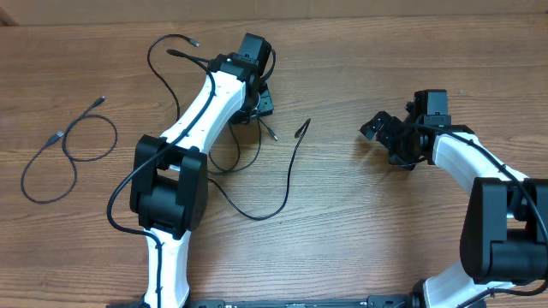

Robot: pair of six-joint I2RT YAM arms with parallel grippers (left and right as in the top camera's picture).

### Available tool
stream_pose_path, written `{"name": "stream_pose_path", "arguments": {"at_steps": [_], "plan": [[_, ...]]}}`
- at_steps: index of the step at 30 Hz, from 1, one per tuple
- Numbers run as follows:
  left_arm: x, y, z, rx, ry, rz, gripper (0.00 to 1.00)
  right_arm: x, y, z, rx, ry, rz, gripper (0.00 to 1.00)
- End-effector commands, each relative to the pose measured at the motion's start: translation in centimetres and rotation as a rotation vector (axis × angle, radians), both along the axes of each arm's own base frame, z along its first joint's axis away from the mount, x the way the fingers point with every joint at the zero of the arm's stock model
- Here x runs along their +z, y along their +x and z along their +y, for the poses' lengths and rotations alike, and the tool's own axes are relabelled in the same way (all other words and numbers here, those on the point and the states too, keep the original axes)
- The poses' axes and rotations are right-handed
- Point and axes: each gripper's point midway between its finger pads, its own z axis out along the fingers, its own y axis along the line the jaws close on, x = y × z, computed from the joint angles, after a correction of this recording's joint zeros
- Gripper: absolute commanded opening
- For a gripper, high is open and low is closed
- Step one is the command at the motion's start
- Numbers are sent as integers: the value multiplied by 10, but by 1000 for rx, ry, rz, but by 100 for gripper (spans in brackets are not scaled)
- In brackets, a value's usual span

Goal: Untangle cables

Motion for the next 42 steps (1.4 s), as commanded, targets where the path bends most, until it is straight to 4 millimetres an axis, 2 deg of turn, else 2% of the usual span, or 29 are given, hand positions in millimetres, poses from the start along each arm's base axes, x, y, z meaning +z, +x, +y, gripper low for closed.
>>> {"name": "stream_pose_path", "arguments": {"at_steps": [1,24,26,29,35,42], "plan": [[-9,-4,-3,3,13,15,51,-19,-12,-11,-21,-46,61,100],[-9,-3,-6,23,6,7,50,-19,-12,-11,-21,-46,61,100],[-10,-4,-6,23,7,8,47,-19,-12,-11,-21,-46,61,100],[-17,-5,-6,23,12,21,47,-19,-12,-11,-21,-46,61,100],[-44,-2,-5,28,27,48,48,-19,-12,-11,-21,-46,62,100],[-47,0,-7,26,24,43,43,-19,-12,-11,-21,-46,61,100]]}}
